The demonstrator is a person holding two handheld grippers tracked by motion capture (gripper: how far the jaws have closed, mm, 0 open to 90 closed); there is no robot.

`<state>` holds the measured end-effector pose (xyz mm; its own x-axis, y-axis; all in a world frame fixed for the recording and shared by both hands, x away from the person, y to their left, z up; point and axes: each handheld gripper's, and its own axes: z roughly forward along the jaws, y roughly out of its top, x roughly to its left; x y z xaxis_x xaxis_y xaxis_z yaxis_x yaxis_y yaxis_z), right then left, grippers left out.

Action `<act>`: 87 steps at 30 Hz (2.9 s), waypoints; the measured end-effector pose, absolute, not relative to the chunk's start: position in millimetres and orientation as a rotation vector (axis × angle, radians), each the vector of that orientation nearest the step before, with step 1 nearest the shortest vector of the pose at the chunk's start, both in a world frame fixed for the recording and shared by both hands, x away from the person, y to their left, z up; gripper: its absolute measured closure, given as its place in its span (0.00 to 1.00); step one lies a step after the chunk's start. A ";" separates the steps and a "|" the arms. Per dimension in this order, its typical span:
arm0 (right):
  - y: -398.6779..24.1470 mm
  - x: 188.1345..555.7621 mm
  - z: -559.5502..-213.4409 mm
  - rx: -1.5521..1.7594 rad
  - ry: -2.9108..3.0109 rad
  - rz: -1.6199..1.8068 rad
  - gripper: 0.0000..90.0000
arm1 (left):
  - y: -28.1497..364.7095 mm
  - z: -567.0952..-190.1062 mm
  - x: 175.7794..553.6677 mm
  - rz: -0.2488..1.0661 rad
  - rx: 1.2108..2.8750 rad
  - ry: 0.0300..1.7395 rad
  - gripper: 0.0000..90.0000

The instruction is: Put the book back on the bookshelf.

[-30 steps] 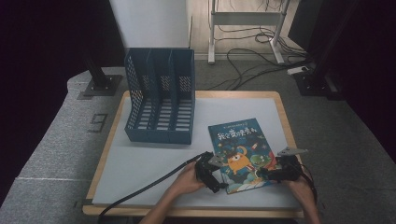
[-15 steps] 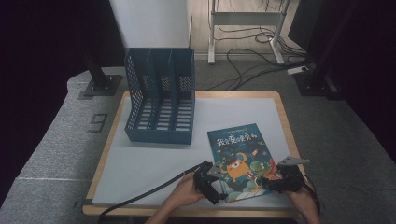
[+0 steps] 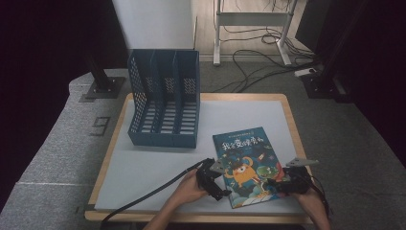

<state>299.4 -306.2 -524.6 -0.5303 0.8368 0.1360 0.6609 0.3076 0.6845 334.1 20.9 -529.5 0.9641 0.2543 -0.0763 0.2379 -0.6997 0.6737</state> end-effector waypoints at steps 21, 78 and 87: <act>-316.9 335.4 -512.7 1.679 2.301 1.179 0.23 | 21.1 -529.9 334.1 0.043 2.389 0.312 0.00; -345.1 311.8 -497.8 1.770 2.272 1.751 0.57 | 20.6 -530.3 333.0 0.056 2.393 0.310 0.00; -314.4 329.1 -483.0 1.574 2.480 1.316 0.53 | 20.9 -530.2 332.9 0.058 2.396 0.307 0.00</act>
<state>329.1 -314.4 -483.0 -0.5194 0.7209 0.4589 0.7840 0.1883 0.5915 332.9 20.9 -530.2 0.9708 0.2358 -0.0429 0.2042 -0.7201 0.6632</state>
